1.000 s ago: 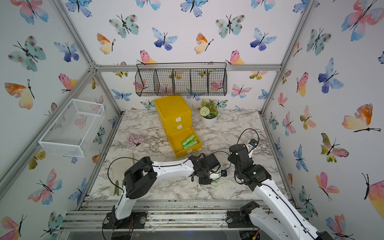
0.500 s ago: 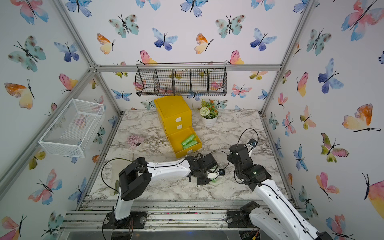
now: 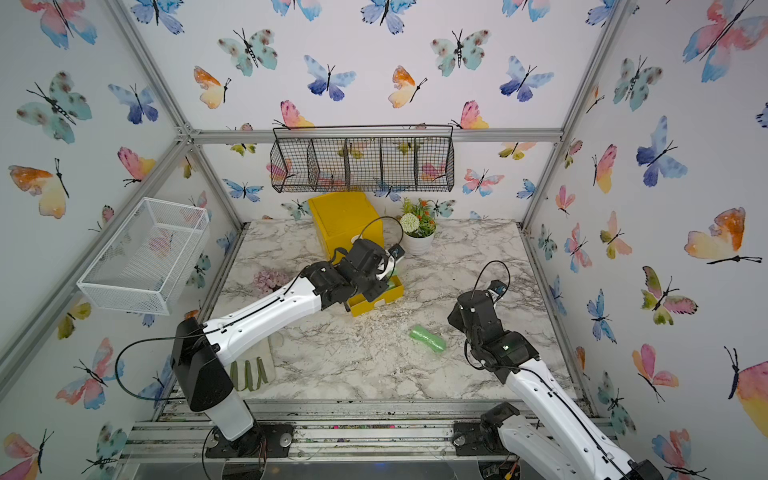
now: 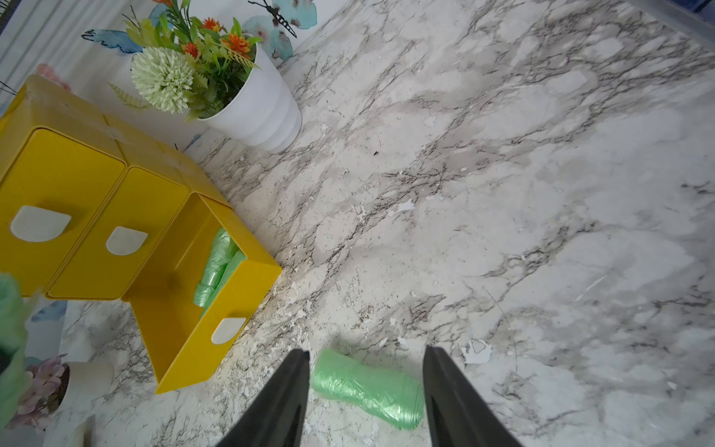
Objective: Sort the rolls of trash bags by color and place them into the drawer
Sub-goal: Pick up the roll of trash bags from the center of the board, then place the roll of trash bags in the drawer.
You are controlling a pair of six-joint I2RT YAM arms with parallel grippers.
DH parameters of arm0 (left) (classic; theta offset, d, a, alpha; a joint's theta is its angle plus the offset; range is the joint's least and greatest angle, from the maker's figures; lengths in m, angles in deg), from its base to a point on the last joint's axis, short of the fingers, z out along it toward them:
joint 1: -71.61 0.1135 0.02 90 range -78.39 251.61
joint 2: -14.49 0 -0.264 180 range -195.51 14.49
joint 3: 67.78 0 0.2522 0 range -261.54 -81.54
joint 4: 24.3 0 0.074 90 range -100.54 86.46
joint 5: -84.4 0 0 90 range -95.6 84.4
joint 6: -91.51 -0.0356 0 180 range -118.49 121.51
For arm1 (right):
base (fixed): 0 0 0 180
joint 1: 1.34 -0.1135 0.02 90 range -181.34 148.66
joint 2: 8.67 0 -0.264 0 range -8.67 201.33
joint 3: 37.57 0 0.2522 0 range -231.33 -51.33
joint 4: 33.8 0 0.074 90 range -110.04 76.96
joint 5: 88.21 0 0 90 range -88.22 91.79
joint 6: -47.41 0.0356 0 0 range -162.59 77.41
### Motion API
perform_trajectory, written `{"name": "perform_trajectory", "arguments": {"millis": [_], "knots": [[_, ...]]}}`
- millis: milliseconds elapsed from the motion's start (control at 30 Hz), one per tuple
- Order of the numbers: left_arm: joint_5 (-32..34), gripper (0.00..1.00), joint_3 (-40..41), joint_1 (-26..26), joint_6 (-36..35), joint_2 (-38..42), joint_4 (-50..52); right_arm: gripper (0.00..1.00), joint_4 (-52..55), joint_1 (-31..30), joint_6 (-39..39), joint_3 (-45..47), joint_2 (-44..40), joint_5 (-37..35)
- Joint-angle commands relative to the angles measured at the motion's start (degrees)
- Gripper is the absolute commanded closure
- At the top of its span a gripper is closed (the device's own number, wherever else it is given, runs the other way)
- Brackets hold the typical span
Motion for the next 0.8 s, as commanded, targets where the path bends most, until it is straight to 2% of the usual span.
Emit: {"name": "perform_trajectory", "arguments": {"millis": [0, 233, 533, 767], "knots": [[1.7, 1.00, -2.8, 1.9, 4.7, -4.0, 3.5, 0.47, -1.7, 0.5, 0.9, 2.0, -1.1, 2.9], [-2.0, 1.00, -7.3, 6.0, 6.7, -11.9, 4.5, 0.47, -2.3, 0.5, 1.1, 3.7, -1.1, 3.9], [-1.6, 1.00, -10.2, 8.5, 6.6, -19.6, 4.6, 0.47, -4.3, 0.6, 0.7, 4.7, 0.7, 5.0], [-2.2, 1.00, -16.3, 9.9, 5.2, -25.5, 4.5, 0.47, -5.0, 0.6, 0.6, 5.0, 1.6, 5.4]]}}
